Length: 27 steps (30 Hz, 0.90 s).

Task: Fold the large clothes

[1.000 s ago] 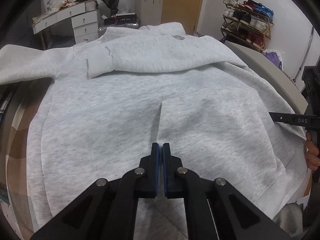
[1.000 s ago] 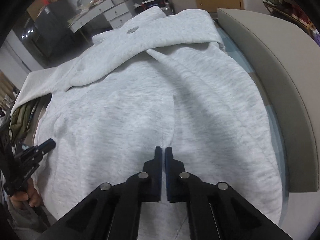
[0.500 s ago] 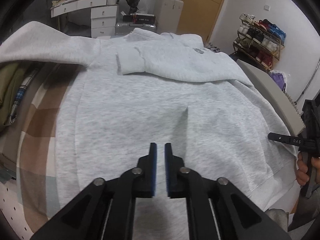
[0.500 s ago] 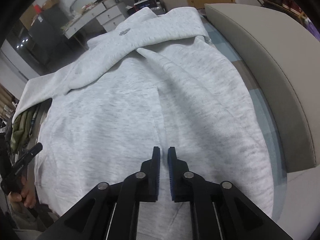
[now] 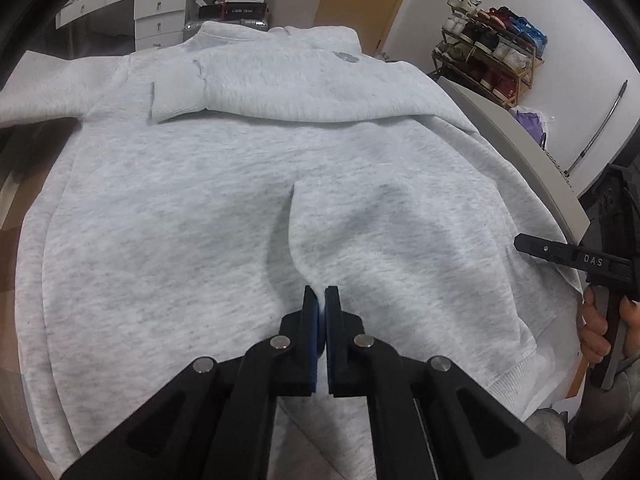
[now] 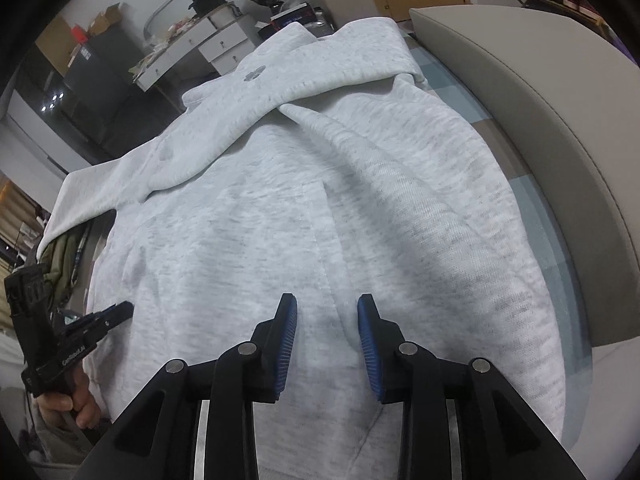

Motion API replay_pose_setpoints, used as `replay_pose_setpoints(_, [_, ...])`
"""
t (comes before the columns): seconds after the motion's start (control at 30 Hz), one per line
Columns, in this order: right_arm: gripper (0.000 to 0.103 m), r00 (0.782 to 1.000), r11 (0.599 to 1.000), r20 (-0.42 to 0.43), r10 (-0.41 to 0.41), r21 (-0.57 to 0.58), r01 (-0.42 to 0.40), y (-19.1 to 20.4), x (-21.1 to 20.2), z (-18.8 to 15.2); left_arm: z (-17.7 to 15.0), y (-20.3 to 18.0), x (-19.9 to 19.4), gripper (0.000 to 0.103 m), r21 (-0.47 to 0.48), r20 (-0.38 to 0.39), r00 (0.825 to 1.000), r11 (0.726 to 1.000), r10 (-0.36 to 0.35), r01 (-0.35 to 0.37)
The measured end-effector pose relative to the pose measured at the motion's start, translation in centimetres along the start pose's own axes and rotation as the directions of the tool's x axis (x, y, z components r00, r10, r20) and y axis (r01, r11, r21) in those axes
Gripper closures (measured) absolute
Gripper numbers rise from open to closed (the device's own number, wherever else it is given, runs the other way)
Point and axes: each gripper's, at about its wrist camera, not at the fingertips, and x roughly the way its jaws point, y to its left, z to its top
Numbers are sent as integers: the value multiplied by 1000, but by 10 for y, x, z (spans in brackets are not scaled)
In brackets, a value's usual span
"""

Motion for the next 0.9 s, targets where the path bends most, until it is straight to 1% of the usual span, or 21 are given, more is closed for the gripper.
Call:
replay_pose_setpoints(0.03, [85, 1000, 1000, -6, -11, -4, 11, 3, 1, 1, 0, -1, -7, 103, 6, 20, 1000, 1000, -8, 8])
replay_pose_setpoints(0.07, [101, 1000, 1000, -15, -9, -18, 9, 5, 1, 2, 0, 0, -14, 103, 6, 36, 999, 1000, -14, 14])
replay_pose_setpoints(0.13, [101, 998, 998, 20, 62, -33, -61, 10, -8, 1, 3, 6, -32, 103, 0, 70, 997, 1000, -29, 29])
replay_pose_setpoints(0.17, [101, 995, 995, 37, 94, -22, -93, 9, -13, 2, 5, 8, -41, 103, -1, 86, 996, 999, -37, 37])
replay_pose_setpoints(0.23, [101, 984, 984, 52, 170, 52, -172, 0, -19, 3, 6, 11, -52, 103, 7, 103, 994, 999, -36, 36])
replay_pose_setpoints(0.27, [101, 983, 980, 52, 179, 76, -182, -4, -18, 4, 6, 12, -52, 103, 10, 105, 994, 1000, -28, 27])
replay_pose_setpoints(0.3, [101, 987, 983, 47, 156, 85, -160, -7, -16, 3, 5, 13, -47, 103, 9, 93, 995, 1000, -27, 26])
replay_pose_setpoints(0.37, [101, 998, 995, 20, 57, 75, -59, -8, -10, 0, 1, 19, -29, 103, -4, 47, 999, 1000, 3, -2])
replay_pose_setpoints(0.4, [101, 1000, 996, 6, 26, 79, -27, -9, -6, -1, -1, 22, -16, 103, -13, 14, 1000, 1000, 20, -20])
replay_pose_setpoints(0.47, [98, 1000, 995, -15, 13, 94, -12, -12, -2, -2, -5, 24, -1, 103, -40, -23, 999, 999, 30, -31])
replay_pose_setpoints(0.53, [96, 1000, 996, -9, 9, 93, -8, -10, -6, -1, -6, 21, -3, 103, -45, -1, 999, 998, 34, -34])
replay_pose_setpoints(0.57, [87, 1000, 996, -5, 8, 90, -8, -9, -9, -1, -6, 19, -9, 103, -43, 11, 999, 999, 31, -30])
replay_pose_setpoints(0.6, [75, 1000, 995, -1, 12, 97, -12, -9, -12, 0, -5, 18, -13, 102, -39, 21, 999, 999, 34, -33])
replay_pose_setpoints(0.63, [51, 1000, 993, 7, 28, 112, -29, -10, -15, 0, -5, 17, -17, 97, -37, 29, 998, 998, 48, -46])
replay_pose_setpoints(0.67, [46, 999, 992, 20, 48, 117, -50, -10, -18, -1, -4, 16, -21, 87, -36, 35, 998, 998, 60, -59])
replay_pose_setpoints(0.7, [46, 998, 993, 29, 63, 103, -65, -7, -20, 0, -4, 16, -26, 82, -34, 42, 997, 998, 63, -61])
replay_pose_setpoints(0.77, [46, 998, 997, 29, 48, 66, -50, -1, -18, 0, -7, 15, -35, 60, -28, 64, 997, 999, 44, -43])
replay_pose_setpoints(0.83, [46, 1000, 998, 13, 20, 63, -21, 1, -10, 0, -9, 13, -38, 47, -21, 77, 996, 999, 45, -44])
replay_pose_setpoints(0.9, [46, 1000, 998, -10, -6, 70, 6, 1, -5, -3, -10, 12, -37, 47, -23, 76, 996, 998, 56, -55])
